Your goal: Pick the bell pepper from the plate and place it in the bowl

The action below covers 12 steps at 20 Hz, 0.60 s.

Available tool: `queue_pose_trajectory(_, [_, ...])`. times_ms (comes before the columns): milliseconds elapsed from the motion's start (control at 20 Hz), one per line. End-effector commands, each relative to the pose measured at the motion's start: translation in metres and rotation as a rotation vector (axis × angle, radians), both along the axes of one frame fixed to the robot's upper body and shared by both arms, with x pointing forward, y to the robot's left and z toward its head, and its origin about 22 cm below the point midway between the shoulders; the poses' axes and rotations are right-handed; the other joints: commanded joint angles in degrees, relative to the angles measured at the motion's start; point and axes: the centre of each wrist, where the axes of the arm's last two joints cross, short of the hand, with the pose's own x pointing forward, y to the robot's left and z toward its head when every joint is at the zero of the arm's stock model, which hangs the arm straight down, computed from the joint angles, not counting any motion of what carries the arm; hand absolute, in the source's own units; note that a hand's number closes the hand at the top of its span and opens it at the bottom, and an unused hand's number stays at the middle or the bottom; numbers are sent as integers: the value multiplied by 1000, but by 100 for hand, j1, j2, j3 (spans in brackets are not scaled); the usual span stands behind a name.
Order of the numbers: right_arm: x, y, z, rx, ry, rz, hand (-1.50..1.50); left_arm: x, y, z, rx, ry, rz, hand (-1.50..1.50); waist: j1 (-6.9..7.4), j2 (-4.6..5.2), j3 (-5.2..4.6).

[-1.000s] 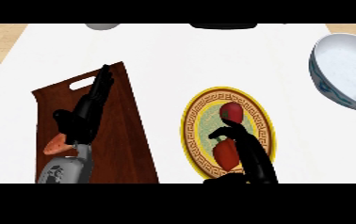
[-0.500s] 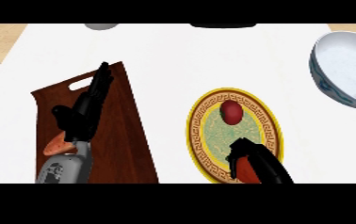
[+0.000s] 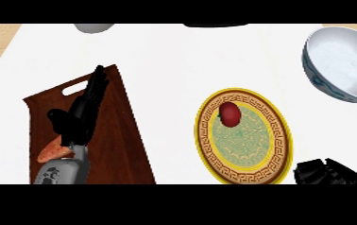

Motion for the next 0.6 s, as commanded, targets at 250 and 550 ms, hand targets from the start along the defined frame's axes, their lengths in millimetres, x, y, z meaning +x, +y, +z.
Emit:
queue_pose_trajectory(250, [-14,-102,101,228,-325,14,150,-4,12,1,4,2,6,0,-86,-13,-15])
queue_pose_trajectory(550, [-27,-136,177,119,-386,-100,150,1,6,11,-1,-22,-30,0,85,25,-22])
